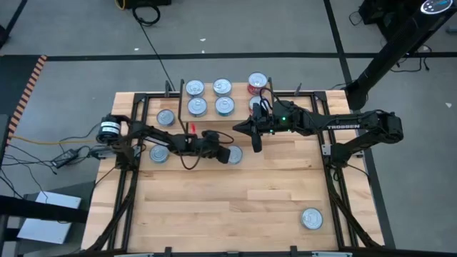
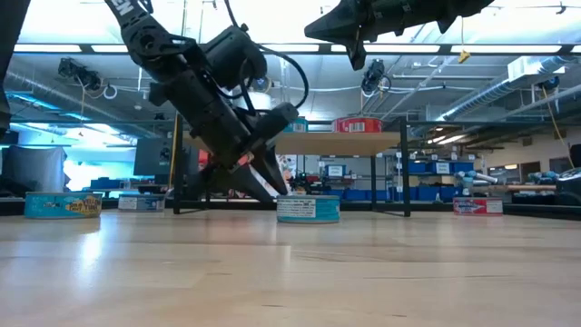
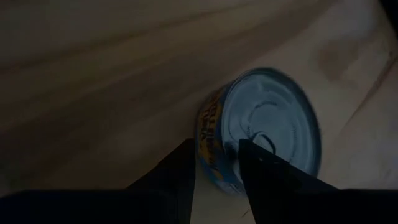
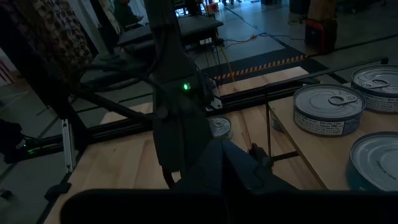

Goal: Stack canned seafood by type on shelf
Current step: Stack the yellow-blue tuna can on top of the other yellow-blue can on the shelf

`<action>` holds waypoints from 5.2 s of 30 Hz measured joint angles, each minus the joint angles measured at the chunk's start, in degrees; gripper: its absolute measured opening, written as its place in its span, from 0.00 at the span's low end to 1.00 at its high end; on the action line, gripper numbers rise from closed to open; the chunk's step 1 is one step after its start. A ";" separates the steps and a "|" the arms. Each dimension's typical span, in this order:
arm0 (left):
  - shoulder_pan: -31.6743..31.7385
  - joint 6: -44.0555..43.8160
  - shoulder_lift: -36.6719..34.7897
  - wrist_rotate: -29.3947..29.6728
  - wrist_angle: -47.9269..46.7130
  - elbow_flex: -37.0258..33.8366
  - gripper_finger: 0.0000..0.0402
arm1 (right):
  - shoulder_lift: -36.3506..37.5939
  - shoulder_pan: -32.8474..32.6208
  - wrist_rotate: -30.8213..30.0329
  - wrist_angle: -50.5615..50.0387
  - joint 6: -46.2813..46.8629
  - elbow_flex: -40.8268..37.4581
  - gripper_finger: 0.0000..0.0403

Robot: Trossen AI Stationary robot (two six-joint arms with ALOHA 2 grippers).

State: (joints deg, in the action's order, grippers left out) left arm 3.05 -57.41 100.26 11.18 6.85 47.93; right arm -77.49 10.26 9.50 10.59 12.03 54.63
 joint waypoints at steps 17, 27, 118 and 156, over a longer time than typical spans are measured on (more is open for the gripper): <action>-0.02 0.17 3.73 -3.52 -3.59 5.69 0.12 | 0.00 -0.11 0.26 -0.07 0.42 0.00 0.02; 0.00 -1.25 3.79 -11.00 -1.26 5.52 0.01 | 0.98 -0.11 2.26 -2.96 1.94 0.00 0.02; 11.92 -26.51 5.00 -46.82 50.32 5.41 0.30 | 9.92 -23.22 -31.47 -41.12 -31.09 4.86 0.38; 16.55 41.53 -34.37 -22.05 1.55 5.54 0.19 | 4.47 -11.20 -34.97 -38.27 -39.49 13.88 0.38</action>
State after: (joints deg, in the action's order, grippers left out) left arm 19.59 -15.88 65.89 -10.87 8.40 53.47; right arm -73.03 -0.94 -25.48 -27.68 -27.46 68.51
